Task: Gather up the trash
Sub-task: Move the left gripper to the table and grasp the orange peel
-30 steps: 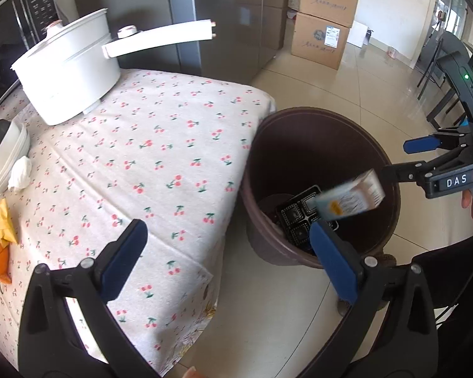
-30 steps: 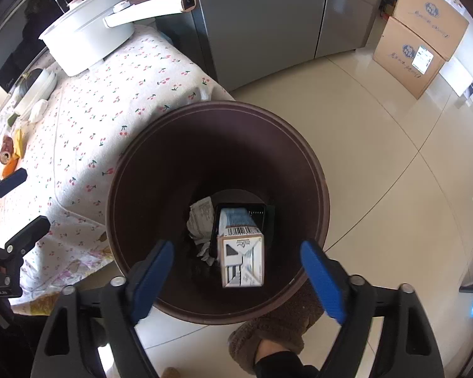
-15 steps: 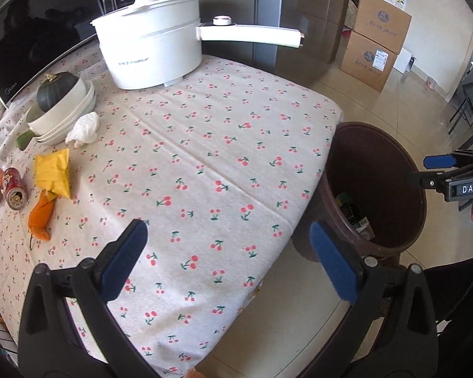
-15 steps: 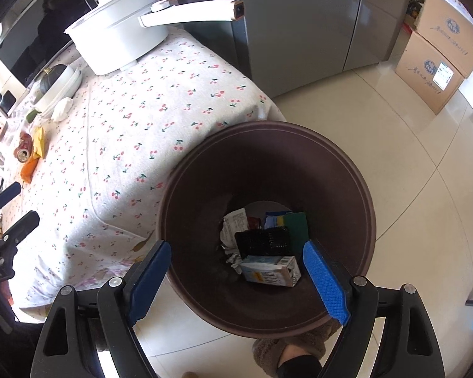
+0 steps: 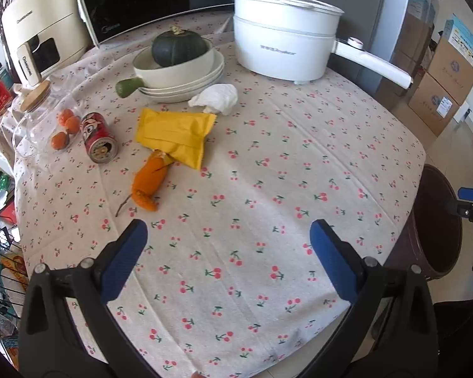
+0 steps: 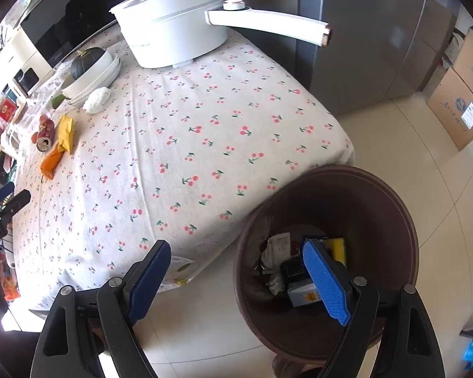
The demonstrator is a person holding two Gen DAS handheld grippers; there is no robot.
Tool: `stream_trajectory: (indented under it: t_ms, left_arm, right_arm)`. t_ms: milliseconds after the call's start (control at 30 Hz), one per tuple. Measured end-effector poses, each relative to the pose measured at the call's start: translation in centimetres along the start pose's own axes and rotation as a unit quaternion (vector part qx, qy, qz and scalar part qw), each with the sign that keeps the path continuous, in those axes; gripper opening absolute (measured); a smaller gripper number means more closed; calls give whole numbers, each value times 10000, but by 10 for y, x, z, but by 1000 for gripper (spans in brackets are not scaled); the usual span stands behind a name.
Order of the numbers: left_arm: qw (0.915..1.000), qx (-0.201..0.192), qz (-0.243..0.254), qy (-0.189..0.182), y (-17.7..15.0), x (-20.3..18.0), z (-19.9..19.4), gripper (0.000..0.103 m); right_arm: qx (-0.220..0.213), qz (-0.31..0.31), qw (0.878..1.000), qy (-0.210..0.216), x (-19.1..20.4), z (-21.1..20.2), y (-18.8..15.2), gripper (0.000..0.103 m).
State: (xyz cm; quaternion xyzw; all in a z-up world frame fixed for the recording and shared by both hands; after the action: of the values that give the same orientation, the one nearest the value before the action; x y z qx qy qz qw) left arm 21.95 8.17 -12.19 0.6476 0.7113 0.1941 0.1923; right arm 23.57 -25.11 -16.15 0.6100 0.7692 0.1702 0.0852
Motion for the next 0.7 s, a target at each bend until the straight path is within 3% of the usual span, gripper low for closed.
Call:
stream_trajectory:
  t_ms: [167,267,367,567,633,667,700]
  left_arm:
    - [9989,200,-247,347,11,62,28,102]
    - [9981,290,-497,212,15,89,49,101]
    - [9983,321,-477,-32,20,98,70,94]
    - [9987,287,-43,-414,33,87,105,74]
    - [9980,367,-22,-511,35,84,117,56]
    - [9984,285,20,-483,36,84,118,55]
    - [9983,227,51,-536,37,83,117,47]
  right_arm:
    - [-15,-154,9999,42,25,11,19,88]
    - [-24,-300,9995,69,46,21,31,88]
    - [5,-535,9986,27,68,37,42,88]
    - [-25,-851,9964,-50,93,51,58,88]
    - [-76,-956,9954,-81,102,54,65,88]
    - [-97,-1009,9948,-84,108,56,68,88]
    - [-115,-1065,9942,-81,113,58,72,88]
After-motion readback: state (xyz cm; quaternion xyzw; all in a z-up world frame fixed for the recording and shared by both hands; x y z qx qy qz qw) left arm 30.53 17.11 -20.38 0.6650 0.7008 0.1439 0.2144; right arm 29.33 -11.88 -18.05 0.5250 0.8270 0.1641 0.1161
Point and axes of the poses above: each gripper's, at about its wrist camera, not at the fingertips, and z roughly the way its jaws point, x to its left, y to its top, the point moved 6 cm from there along z, roughly the way its jaws point, and after that the axes turned 6 degrees about -z, right-handed, at the moved point
